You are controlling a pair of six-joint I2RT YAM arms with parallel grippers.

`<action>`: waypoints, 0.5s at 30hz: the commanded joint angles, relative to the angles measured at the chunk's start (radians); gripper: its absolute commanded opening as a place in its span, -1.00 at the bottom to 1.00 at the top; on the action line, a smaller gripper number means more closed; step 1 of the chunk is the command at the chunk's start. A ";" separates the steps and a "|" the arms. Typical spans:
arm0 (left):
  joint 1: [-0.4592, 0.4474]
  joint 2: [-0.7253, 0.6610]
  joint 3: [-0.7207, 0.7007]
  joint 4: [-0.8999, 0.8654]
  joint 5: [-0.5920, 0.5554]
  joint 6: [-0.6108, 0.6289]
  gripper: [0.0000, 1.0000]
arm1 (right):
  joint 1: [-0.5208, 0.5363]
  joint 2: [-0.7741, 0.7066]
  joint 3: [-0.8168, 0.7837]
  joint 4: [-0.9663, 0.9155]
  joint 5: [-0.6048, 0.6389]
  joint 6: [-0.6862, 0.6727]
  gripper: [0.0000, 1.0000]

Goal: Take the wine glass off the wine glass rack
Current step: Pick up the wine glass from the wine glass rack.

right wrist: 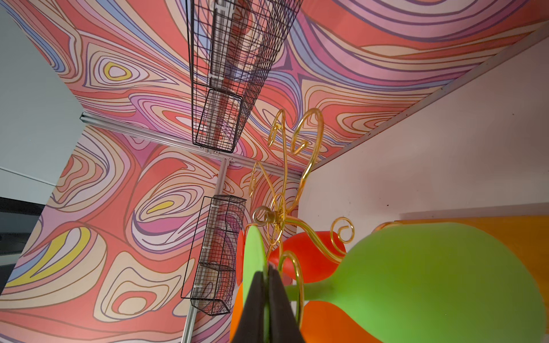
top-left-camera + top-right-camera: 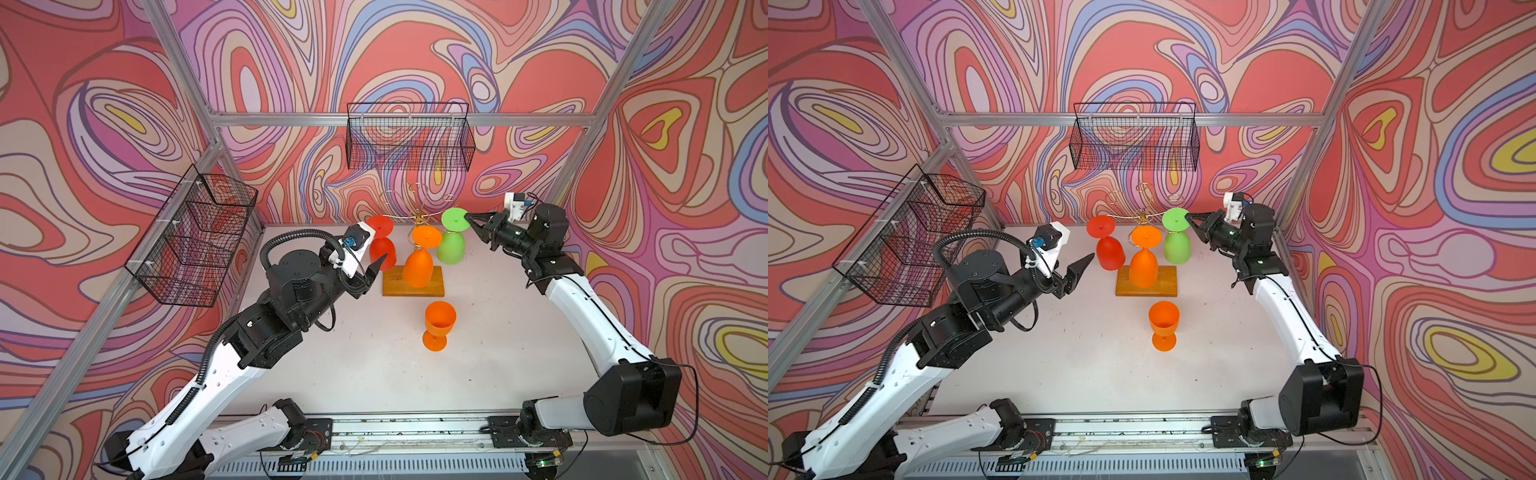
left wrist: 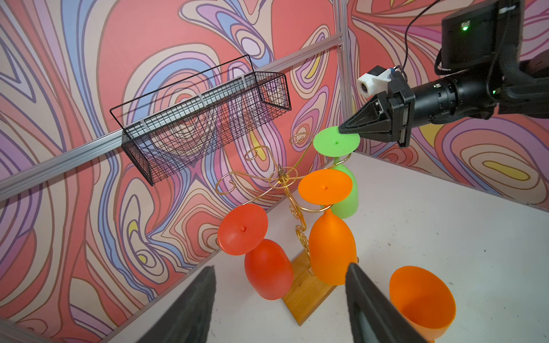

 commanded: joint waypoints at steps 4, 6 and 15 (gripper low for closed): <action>0.007 -0.014 -0.003 0.015 0.013 -0.008 0.37 | -0.001 -0.030 -0.026 0.077 -0.035 0.051 -1.00; 0.007 -0.012 -0.003 0.014 0.013 -0.008 0.37 | -0.001 -0.030 -0.025 0.082 -0.040 0.058 -1.00; 0.007 -0.010 -0.002 0.014 0.018 -0.009 0.37 | -0.001 -0.053 -0.028 0.072 -0.053 0.064 -1.00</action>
